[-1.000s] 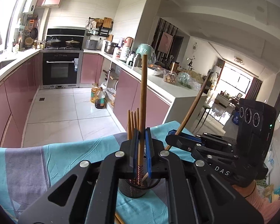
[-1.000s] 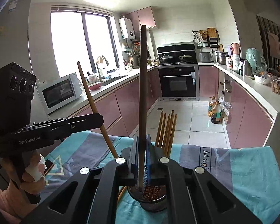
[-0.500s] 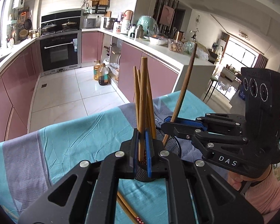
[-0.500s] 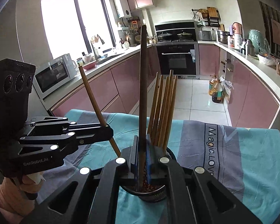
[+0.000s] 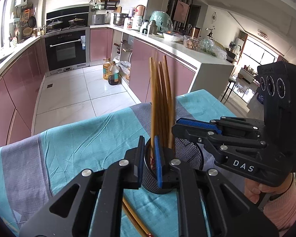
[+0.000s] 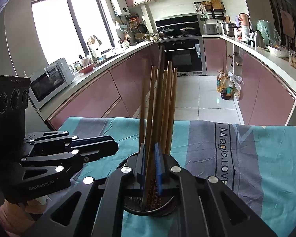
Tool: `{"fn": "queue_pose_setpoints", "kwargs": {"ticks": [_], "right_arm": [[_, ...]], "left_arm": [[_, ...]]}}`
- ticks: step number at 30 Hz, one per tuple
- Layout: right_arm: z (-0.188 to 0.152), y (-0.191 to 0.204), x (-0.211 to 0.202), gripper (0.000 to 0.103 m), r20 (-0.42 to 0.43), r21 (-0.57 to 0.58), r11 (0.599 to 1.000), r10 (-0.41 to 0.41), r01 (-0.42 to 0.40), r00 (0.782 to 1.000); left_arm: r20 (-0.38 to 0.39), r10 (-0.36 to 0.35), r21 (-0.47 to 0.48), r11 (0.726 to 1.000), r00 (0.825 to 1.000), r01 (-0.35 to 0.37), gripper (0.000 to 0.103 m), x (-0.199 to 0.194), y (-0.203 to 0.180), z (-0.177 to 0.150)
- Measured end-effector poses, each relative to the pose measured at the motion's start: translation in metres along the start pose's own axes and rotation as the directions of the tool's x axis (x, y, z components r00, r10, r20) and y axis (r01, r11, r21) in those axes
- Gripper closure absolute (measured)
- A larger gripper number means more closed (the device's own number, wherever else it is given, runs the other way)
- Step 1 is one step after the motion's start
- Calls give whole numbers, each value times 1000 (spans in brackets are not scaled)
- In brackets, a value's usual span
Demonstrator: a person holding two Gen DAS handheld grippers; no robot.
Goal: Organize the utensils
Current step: 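Lower the left tool's chopstick into the mesh cup while the right tool inserts its own, then open and withdraw the left tool to the pile while the right tool does the same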
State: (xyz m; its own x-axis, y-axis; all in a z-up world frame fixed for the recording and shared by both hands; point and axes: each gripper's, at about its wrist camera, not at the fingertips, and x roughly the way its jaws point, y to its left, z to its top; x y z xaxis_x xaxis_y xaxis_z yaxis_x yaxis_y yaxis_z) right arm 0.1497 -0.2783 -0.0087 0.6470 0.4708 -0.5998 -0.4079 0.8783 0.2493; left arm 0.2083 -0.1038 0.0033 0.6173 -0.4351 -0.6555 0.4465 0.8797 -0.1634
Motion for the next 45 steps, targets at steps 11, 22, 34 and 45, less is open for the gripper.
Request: {"fn": "queue_pose_setpoints", "kwargs": {"ticks": [11, 22, 34, 45], "right_arm": [[-11, 7, -18, 86, 35, -16, 999, 32, -31, 999], [-60, 41, -39, 73, 3, -97, 986, 139, -138, 990], [-103, 50, 1, 68, -142, -41, 987, 147, -154, 979], [-116, 59, 10, 68, -175, -32, 987, 150, -158, 973]], "left_arm": [[79, 40, -42, 998, 996, -37, 80, -26, 10, -22], [70, 91, -102, 991, 993, -84, 63, -48, 33, -79], [-28, 164, -163, 972, 986, -166, 59, -32, 45, -137], [-53, 189, -155, 968, 981, -195, 57, -26, 36, -149]]}}
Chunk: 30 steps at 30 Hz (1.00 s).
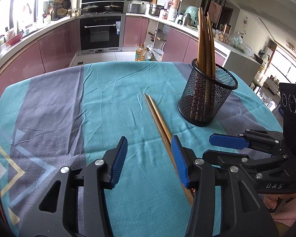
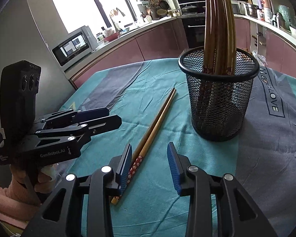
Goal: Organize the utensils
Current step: 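Open and withdraw the left tool to the pile while the right tool does the same, then lower both tools toward the last two chopsticks on the cloth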
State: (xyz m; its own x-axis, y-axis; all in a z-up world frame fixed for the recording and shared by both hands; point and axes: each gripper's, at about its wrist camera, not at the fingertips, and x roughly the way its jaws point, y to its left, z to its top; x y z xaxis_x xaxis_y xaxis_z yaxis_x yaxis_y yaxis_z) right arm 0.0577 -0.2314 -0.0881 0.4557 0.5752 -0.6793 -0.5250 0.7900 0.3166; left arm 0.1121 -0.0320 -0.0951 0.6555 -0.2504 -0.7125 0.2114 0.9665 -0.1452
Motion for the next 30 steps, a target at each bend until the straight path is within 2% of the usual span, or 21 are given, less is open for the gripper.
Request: {"fn": "queue_pose_setpoints", "kwargs": {"ticks": [18, 30], "right_arm": [[-9, -7, 2, 68, -9, 30, 999, -16, 16, 1000], [-11, -11, 1, 68, -9, 41, 999, -16, 16, 1000]], "left_arm": [[-85, -22, 49, 998, 996, 26, 57, 22, -17, -17], [-117, -8, 66, 998, 993, 16, 59, 33, -25, -24]]}}
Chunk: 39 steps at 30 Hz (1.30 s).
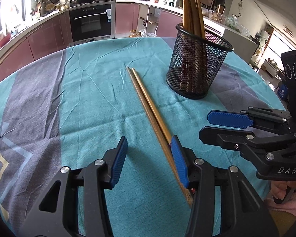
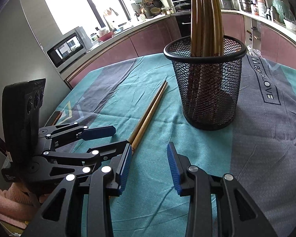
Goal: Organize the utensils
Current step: 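Lower both tools toward the last two chopsticks on the cloth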
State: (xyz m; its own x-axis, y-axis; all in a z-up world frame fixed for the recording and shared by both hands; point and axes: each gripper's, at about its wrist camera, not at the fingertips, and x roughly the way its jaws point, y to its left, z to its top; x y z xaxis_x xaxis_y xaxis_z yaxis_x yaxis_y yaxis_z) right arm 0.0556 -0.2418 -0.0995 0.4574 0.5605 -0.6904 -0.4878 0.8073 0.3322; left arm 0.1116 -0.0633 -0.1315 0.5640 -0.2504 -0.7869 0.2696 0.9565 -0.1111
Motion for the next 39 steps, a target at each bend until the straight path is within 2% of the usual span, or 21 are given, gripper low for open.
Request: {"fn": "queue_pose_setpoints", "kwargs": {"ticks": [12, 17, 25, 34, 39], "right_arm": [[0, -2, 1, 68, -3, 2, 1000, -3, 3, 1000], [-1, 1, 3, 68, -7, -2, 1000, -5, 5, 1000], [1, 13, 9, 68, -16, -35, 999, -2, 1, 1000], [1, 31, 26, 68, -54, -83, 996, -26, 22, 998], [-1, 38, 32, 68, -68, -117, 991, -71, 63, 995]], "left_arm": [[3, 23, -12, 1000, 1000, -23, 62, -1, 3, -2], [-1, 10, -37, 999, 1000, -10, 61, -2, 10, -2], [-4, -28, -90, 996, 1000, 27, 71, -6, 24, -6], [0, -68, -107, 992, 998, 67, 71, -8, 28, -12], [3, -85, -118, 989, 996, 84, 71, -8, 30, -13]]}}
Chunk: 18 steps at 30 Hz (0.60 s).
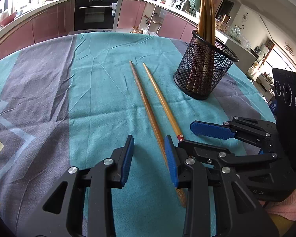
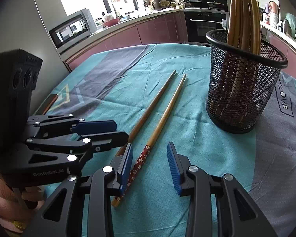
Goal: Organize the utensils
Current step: 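Lower both tools toward the last two chopsticks on the cloth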
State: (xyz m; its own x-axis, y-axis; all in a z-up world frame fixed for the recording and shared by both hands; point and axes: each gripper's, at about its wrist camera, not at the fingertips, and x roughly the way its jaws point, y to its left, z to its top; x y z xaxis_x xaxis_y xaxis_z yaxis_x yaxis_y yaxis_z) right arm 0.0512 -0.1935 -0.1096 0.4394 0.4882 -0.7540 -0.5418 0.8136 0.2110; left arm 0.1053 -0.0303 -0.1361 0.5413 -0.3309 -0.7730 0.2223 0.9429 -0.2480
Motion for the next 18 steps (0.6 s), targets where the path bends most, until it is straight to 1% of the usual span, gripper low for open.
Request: {"fn": "queue_pose_setpoints", "kwargs": {"ticks": [4, 8, 13, 18], "right_arm": [[-2, 4, 1, 74, -3, -33, 998, -50, 50, 999], [-4, -1, -2, 77, -7, -18, 997, -69, 69, 998], [-4, -12, -7, 76, -15, 24, 998, -51, 52, 999], [4, -14, -6, 76, -3, 30, 998, -51, 51, 999]], "left_arm": [[1, -2, 0, 1000, 1000, 2, 71, -1, 1, 0], [1, -1, 0, 1000, 1000, 1, 71, -1, 1, -1], [2, -2, 10, 1000, 1000, 2, 71, 0, -1, 2], [1, 7, 38, 999, 1000, -7, 71, 4, -6, 8]]}}
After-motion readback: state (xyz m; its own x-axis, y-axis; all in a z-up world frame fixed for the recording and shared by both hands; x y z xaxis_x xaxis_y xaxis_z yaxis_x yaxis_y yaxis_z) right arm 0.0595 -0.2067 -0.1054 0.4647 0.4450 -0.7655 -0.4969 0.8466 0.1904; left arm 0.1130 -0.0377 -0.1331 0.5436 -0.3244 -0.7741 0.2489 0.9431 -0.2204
